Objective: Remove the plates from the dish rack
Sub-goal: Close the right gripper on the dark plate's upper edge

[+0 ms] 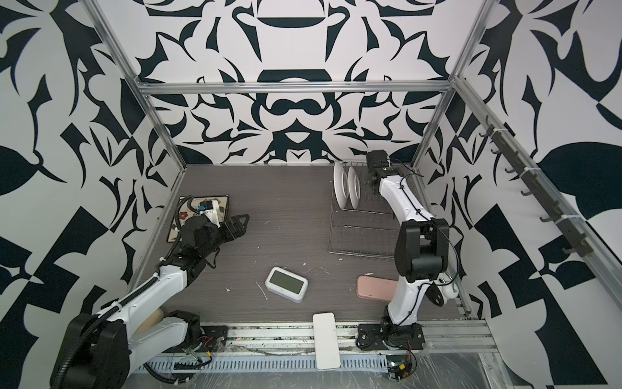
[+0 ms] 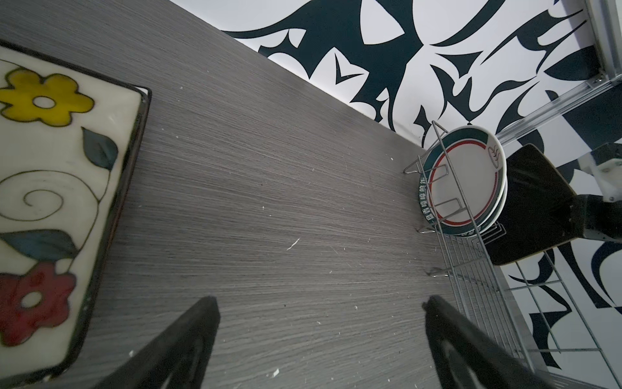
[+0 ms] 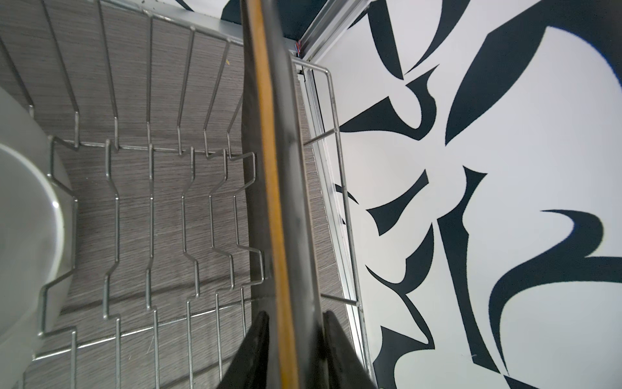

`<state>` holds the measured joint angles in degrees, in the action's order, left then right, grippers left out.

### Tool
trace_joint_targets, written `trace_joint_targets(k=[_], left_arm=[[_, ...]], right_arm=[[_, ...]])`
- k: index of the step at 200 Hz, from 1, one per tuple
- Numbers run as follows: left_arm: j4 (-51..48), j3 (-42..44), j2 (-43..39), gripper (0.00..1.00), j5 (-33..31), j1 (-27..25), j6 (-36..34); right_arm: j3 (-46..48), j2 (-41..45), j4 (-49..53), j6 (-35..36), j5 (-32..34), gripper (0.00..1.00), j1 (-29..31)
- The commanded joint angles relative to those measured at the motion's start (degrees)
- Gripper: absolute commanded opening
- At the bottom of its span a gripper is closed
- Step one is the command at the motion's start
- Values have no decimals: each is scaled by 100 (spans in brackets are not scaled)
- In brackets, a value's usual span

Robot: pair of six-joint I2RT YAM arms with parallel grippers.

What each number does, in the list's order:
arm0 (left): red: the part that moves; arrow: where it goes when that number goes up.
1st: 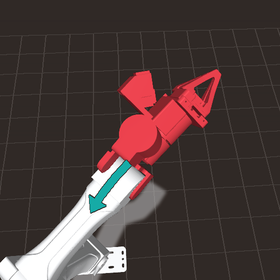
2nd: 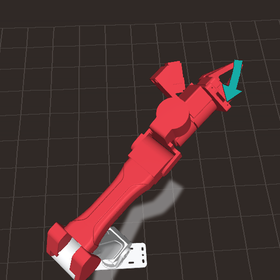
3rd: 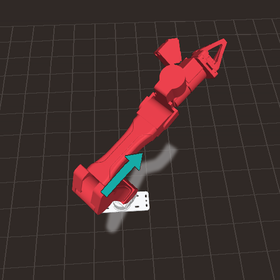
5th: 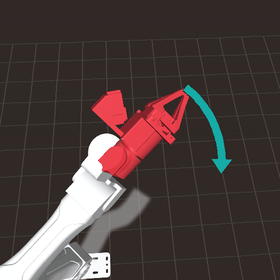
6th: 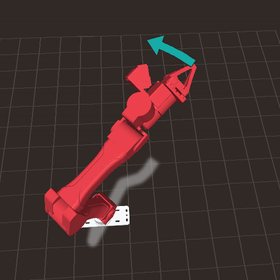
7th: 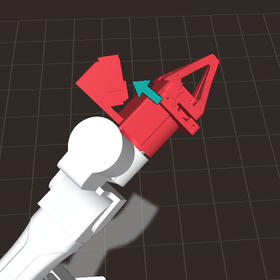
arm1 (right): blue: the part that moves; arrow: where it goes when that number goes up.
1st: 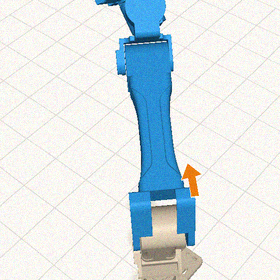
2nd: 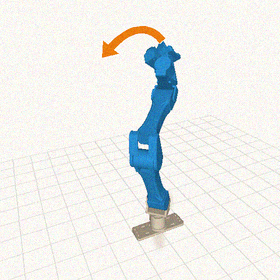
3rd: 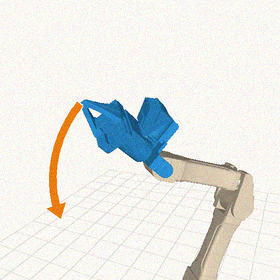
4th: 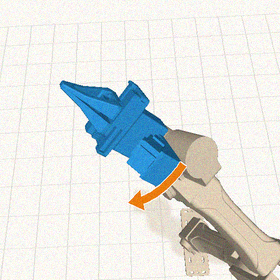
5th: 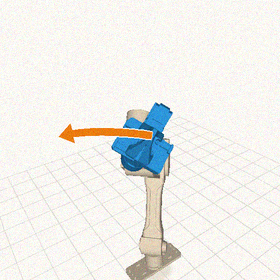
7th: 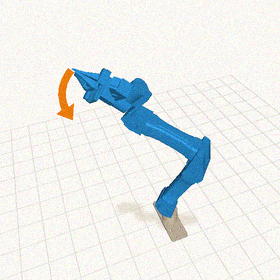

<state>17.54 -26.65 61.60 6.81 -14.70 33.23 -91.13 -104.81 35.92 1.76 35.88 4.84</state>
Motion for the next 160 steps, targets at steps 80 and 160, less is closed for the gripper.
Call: trace_joint_targets(k=[80,160], left_arm=[[-155,-36,-192,99,9,-15,49],[-203,14,-279,99,-76,-15,65]], right_arm=[[-256,31,-68,88,166,23,-18],[-265,58,-93,114,178,19,-17]])
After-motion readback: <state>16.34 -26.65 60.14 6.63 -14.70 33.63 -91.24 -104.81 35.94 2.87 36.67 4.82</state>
